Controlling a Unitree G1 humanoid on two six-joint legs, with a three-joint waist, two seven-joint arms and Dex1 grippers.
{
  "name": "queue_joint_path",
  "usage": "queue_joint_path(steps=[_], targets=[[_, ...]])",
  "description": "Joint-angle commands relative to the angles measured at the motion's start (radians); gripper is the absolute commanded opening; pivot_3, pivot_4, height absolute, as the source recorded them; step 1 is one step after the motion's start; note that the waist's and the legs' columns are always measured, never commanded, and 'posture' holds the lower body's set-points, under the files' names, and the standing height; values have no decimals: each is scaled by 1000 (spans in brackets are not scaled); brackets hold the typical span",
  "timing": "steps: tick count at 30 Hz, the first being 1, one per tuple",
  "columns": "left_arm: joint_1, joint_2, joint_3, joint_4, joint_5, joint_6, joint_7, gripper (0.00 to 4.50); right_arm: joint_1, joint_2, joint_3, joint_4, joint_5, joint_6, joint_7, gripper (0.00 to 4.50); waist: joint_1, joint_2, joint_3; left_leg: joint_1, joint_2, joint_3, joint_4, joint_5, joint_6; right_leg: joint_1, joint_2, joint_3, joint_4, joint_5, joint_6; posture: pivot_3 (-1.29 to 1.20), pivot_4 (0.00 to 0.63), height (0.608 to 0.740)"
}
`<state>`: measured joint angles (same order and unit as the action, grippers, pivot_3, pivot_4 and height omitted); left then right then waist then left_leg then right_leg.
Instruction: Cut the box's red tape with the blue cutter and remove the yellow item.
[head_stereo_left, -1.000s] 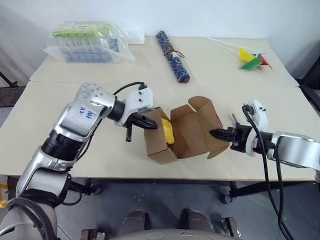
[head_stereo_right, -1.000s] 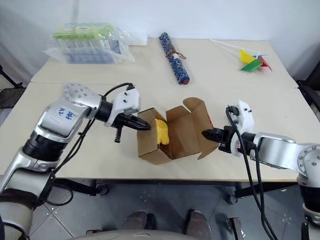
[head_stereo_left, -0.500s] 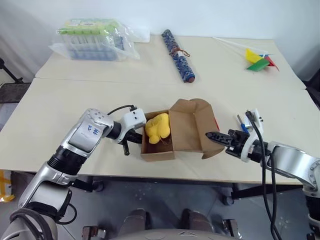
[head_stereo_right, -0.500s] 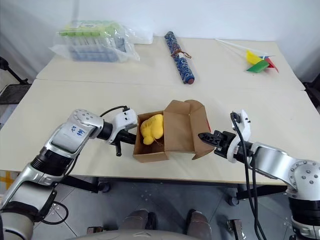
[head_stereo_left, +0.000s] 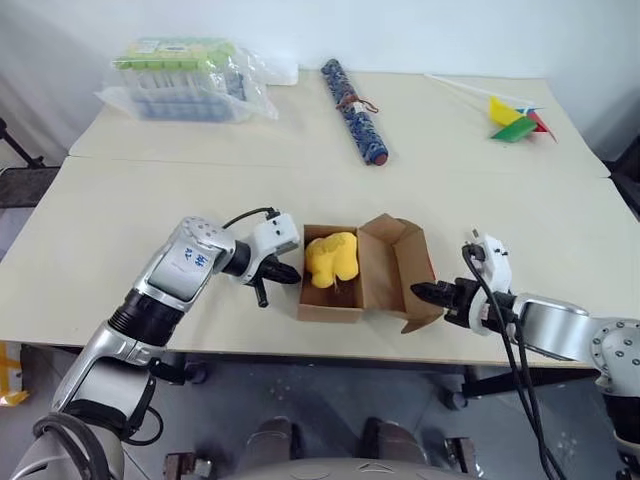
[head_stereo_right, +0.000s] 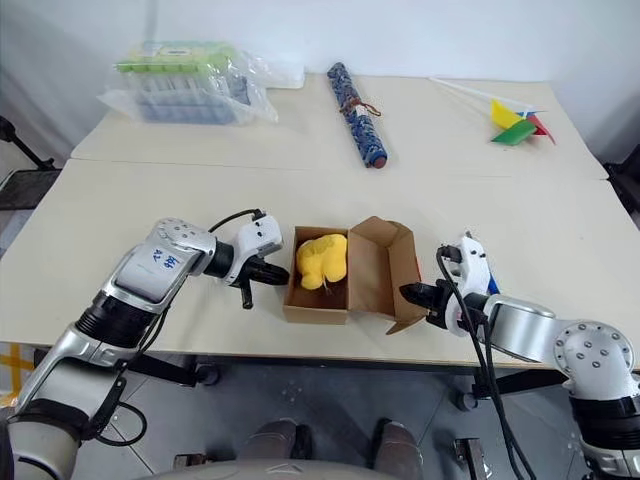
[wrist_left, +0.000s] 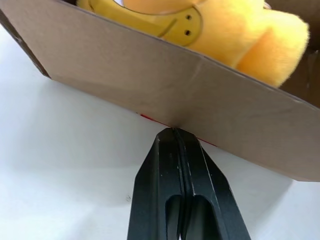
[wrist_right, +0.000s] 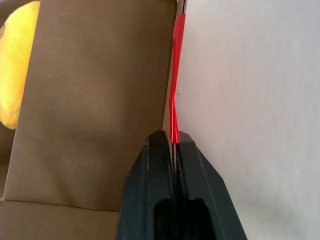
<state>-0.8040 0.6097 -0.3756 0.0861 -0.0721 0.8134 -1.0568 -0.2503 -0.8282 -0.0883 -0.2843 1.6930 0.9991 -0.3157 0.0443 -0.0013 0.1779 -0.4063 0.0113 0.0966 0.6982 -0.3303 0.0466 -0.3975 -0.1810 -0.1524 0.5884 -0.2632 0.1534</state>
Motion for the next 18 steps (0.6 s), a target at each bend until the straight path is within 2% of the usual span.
queue_joint_path(steps=[1,3,6,7,8,9,16,18], targets=[[-19,10,-5,-2,9,-21,-8,0,-23,-35,-42,-52,-22,16,63,237,0,0,0,0,0,0,0,0,0,0,0,0,0,0,0,0,150,740],[-19,11,-6,4,13,-28,-9,0,-29,-50,-55,-58,-35,21,101,237,-1,0,0,0,0,0,0,0,0,0,0,0,0,0,0,0,150,740],[-20,10,-8,11,17,-35,-10,0,-34,-60,-63,-61,-68,27,144,784,-1,0,0,0,0,0,0,0,0,0,0,0,0,0,0,0,150,740],[-21,8,-9,14,18,-37,-10,0,-37,-64,-65,-63,-85,30,162,1137,-1,0,0,0,0,0,0,0,0,0,0,0,0,0,0,0,150,740],[-21,6,-9,16,19,-39,-9,0,-39,-67,-66,-65,-99,32,176,1224,-1,0,0,0,0,0,0,0,0,0,0,0,0,0,0,0,150,740],[-21,5,-10,16,19,-40,-10,0,-42,-72,-70,-70,-116,34,195,1679,-1,0,0,0,0,0,0,0,0,0,0,0,0,0,0,0,150,740],[-21,4,-12,22,18,-44,-12,0,-33,-115,-70,-123,-294,32,333,3990,0,0,0,0,0,0,0,0,0,0,0,0,0,0,0,0,150,740],[-17,9,-13,19,19,-43,-14,0,-23,-142,-77,-139,-345,35,380,4482,0,0,0,0,0,0,0,0,0,0,0,0,0,0,0,0,150,740]])
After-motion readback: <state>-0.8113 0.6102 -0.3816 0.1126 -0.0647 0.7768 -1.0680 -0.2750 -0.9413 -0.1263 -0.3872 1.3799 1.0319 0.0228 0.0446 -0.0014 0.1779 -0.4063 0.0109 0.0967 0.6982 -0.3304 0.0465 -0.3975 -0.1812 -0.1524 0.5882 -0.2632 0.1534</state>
